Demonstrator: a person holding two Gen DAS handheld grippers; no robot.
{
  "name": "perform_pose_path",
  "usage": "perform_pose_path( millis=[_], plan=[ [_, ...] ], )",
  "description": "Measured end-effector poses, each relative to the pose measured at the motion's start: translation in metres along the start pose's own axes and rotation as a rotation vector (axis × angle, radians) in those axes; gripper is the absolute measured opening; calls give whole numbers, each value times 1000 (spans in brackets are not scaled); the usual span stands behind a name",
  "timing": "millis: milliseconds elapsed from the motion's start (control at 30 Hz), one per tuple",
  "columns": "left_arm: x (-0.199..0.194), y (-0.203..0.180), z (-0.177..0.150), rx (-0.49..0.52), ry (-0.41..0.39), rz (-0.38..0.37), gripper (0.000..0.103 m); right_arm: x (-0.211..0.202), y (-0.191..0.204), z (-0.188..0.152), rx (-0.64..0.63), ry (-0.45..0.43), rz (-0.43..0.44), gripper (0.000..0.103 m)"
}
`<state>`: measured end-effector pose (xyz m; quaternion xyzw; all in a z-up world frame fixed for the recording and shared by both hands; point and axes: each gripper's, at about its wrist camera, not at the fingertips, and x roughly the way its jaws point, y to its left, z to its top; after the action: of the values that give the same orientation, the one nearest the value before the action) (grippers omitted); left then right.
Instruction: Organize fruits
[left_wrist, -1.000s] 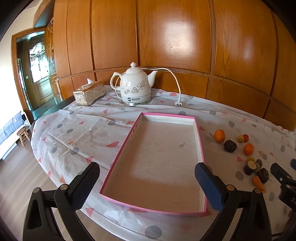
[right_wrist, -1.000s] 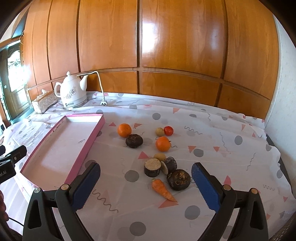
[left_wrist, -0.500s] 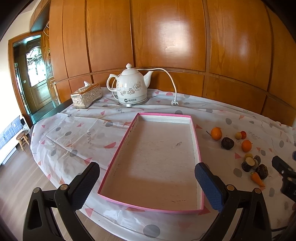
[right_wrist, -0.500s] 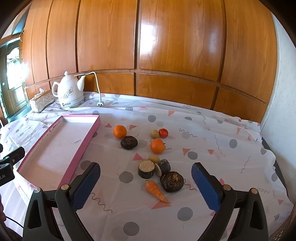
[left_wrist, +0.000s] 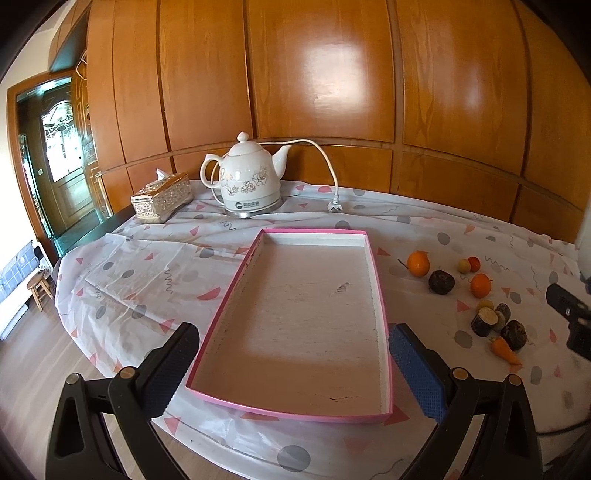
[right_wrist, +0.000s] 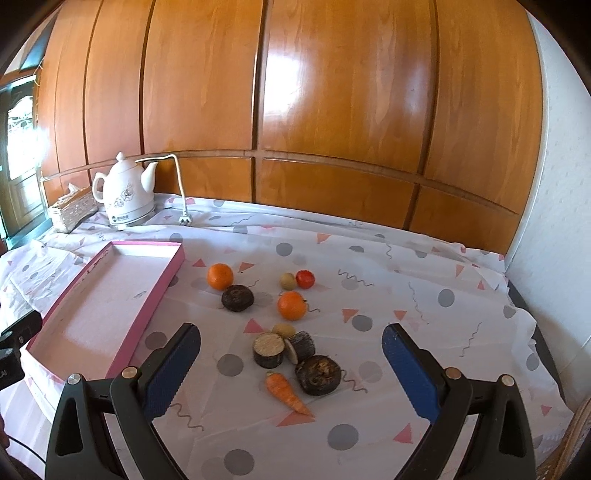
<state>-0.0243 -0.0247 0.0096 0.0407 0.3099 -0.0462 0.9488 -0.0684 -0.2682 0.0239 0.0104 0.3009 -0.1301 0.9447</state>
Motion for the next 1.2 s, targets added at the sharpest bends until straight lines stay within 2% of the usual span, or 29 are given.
perform_pose_path(
  millis=[433,533,667,767,967,1200],
  plan=[
    [1,-17,-2,62,6,-54,103,3,-42,14,40,4,-62,101],
    [4,-17,-3,55,20,-99,103,7,-57,19,42,6,-88,101],
    [9,-17,-2,21,40,-197,103,13,-89,25,71,13,-143,101],
    [11,-22,-2,29,49,-210,103,21,-117,27,100,22,-195,101],
    [16,-41,-2,113,65,-213,103,40,-176,27,181,51,-279,101],
    [30,-62,12,160,121,-342,103,57,-225,16,329,124,-322,101]
  ],
)
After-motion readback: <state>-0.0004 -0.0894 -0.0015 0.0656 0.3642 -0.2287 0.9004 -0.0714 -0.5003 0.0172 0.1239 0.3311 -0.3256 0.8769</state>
